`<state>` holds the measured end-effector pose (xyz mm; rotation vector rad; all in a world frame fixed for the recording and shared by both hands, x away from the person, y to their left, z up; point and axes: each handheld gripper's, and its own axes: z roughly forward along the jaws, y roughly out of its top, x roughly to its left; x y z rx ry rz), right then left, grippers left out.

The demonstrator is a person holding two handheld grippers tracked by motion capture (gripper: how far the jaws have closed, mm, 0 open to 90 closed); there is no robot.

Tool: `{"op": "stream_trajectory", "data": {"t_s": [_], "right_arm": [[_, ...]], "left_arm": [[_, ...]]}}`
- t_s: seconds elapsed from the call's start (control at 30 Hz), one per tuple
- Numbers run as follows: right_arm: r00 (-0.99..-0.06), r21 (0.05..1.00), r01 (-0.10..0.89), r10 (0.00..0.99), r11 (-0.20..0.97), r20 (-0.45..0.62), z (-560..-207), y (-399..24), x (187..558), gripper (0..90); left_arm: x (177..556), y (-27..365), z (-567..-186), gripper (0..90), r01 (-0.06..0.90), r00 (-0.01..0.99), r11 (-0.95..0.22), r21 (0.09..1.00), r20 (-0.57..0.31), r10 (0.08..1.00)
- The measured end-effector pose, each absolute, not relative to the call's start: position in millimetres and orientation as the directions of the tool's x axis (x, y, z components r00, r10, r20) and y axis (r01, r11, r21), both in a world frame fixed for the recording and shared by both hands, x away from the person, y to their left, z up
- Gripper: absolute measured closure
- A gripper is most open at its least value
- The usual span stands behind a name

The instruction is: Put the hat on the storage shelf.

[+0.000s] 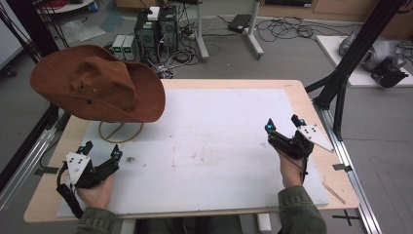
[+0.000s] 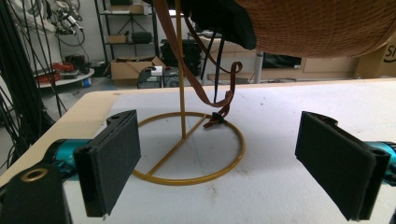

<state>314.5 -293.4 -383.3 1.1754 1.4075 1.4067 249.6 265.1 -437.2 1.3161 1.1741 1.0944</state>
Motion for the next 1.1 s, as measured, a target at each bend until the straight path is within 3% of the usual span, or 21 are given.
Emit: {"op": "stream_trajectory", "data": {"t_s": [0.43,1.1], "right_arm": [[-0.157,0.996,0.084,0.986,-0.042,0.055,-418,-302,292,12.6],[-0.181,0.997,0.079,0.983,-0.023,0.037,-429,-298,285,12.5]], "left_arm": [[250,267,-438,14.4,0.074,0.105,-0.009,0.997,0.001,0.995],[250,266,-439,14.4,0.081,0.105,-0.010,0.997,0.002,0.994]]}}
